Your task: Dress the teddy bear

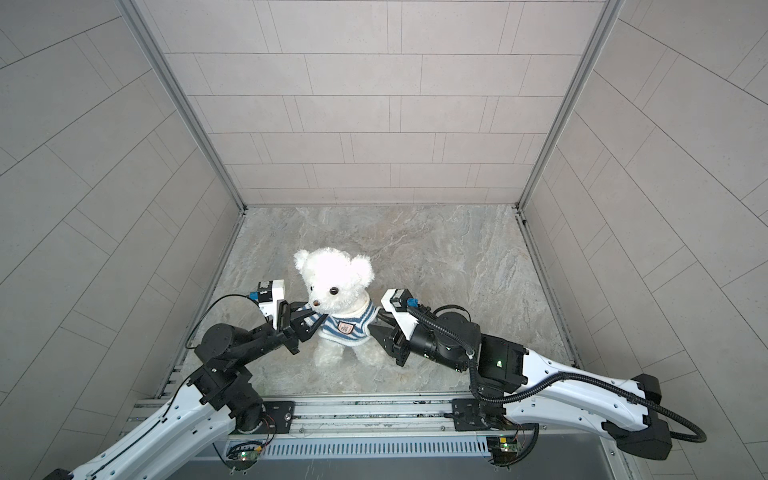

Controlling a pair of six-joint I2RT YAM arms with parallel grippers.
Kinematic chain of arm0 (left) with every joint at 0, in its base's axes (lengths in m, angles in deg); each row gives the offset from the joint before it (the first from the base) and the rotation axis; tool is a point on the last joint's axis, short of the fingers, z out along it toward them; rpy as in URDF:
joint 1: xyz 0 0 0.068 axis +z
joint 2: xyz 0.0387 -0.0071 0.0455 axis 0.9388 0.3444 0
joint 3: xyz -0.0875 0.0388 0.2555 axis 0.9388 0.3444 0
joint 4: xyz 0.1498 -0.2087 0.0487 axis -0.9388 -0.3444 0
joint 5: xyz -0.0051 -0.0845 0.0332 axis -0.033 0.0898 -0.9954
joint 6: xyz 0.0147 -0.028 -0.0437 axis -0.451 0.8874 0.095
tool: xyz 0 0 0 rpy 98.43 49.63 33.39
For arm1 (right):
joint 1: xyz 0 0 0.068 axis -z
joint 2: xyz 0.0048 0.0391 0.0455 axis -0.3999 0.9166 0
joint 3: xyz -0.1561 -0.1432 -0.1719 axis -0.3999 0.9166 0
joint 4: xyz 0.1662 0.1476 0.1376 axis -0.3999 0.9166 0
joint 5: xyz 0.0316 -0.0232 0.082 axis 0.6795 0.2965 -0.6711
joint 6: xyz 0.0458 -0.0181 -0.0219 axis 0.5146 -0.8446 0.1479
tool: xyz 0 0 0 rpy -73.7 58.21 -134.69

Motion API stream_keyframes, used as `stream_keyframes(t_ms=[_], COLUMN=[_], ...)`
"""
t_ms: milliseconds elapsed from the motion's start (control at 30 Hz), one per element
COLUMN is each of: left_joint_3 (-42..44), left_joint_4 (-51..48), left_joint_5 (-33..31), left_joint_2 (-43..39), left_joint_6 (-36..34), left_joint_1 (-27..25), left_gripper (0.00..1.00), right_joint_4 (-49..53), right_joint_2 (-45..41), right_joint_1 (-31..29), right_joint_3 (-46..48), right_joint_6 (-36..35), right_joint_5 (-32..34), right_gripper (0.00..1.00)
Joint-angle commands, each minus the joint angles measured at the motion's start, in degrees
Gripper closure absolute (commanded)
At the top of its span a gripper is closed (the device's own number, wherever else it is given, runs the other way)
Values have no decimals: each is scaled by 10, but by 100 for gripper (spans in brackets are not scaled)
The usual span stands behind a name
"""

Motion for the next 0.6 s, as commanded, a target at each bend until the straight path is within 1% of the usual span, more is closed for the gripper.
stream_keyframes(t_ms=[0, 167, 367, 567], left_joint_3=[3, 4, 4, 4], left_joint_4=[61, 72, 75, 95], left_joint_5=[14, 19, 19, 32], left_joint_2=[-7, -8, -17, -14], left_joint_6=[15, 23, 30, 42], left_joint_1=[0, 0, 0, 0], left_gripper=[100, 100, 100, 100], right_joint_4=[-21, -34, -74, -68], right_joint_2=[8, 11, -14, -12], right_joint_1=[-4, -4, -4, -4], right_joint_3=[-7, -6, 10, 2], right_joint_6=[6, 6, 1, -3], right_joint_5=[-37, -77, -118, -110], right_gripper=[67, 75, 80, 82])
